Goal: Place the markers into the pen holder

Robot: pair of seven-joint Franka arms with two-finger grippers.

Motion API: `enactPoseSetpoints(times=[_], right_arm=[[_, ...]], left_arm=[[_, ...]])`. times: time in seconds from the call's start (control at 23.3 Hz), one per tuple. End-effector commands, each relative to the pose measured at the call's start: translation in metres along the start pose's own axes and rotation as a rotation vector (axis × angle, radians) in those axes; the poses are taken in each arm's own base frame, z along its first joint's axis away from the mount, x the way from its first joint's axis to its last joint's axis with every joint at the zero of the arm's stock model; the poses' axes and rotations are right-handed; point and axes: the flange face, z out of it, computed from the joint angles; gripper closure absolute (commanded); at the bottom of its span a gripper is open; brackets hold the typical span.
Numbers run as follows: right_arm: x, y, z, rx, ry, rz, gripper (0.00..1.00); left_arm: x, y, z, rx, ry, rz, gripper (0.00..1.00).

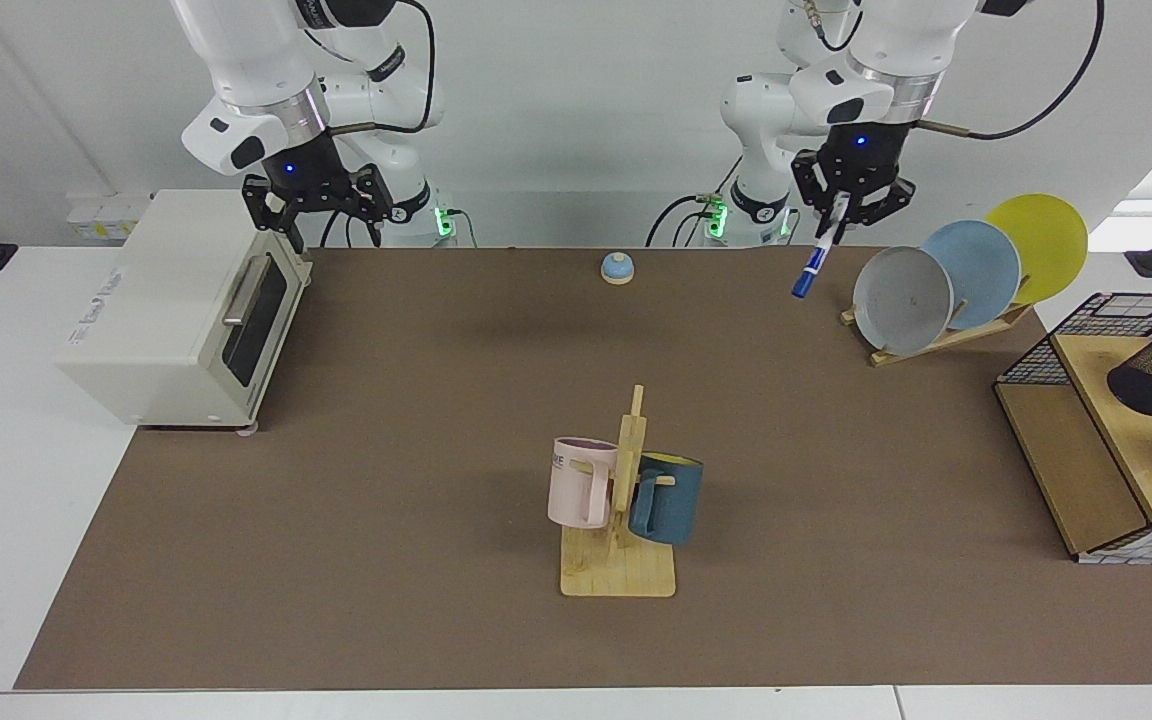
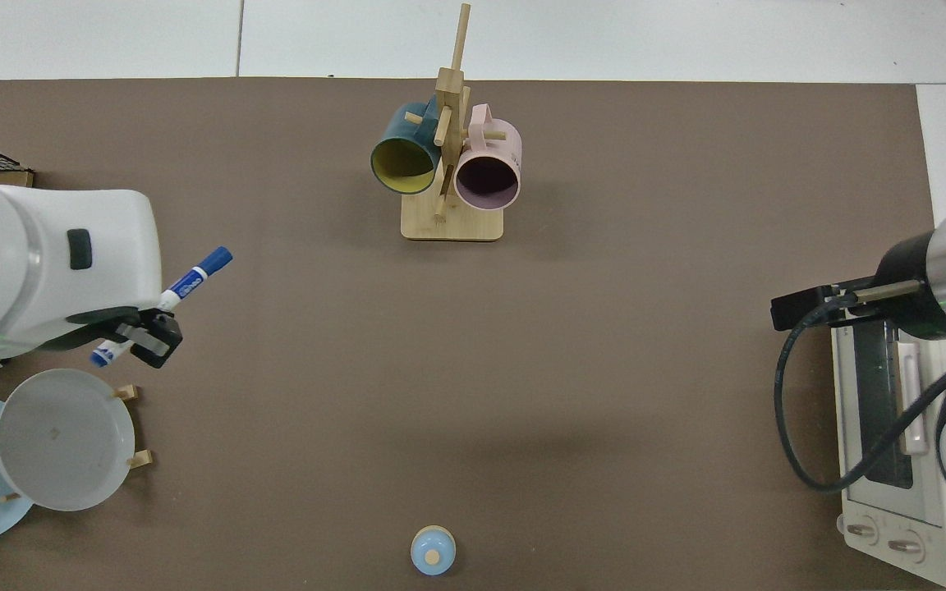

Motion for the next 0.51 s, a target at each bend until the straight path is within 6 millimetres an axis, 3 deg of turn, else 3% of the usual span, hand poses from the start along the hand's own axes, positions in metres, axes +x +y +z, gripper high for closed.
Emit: enactPoseSetpoints(times=[0.0, 0.26, 0.47], right_arm=[[-0.009, 0.001, 0.002, -0.005, -0.006, -0.026, 0.01], [-0.013, 0.0, 0.005, 0.001, -0.012, -0.028, 0.01], [-0.022, -0.001, 0.01, 0.001, -0.006, -0.027, 0.01]], left_arm=[[-0.022, -0.042, -0.014, 0.082, -0.076, 0.063, 1.0], [-0.047, -0.107, -0.024, 0.163, -0.134, 0.198, 1.0], [-0.067, -0.165, -0.018, 0.182, -0.183, 0.29, 1.0]])
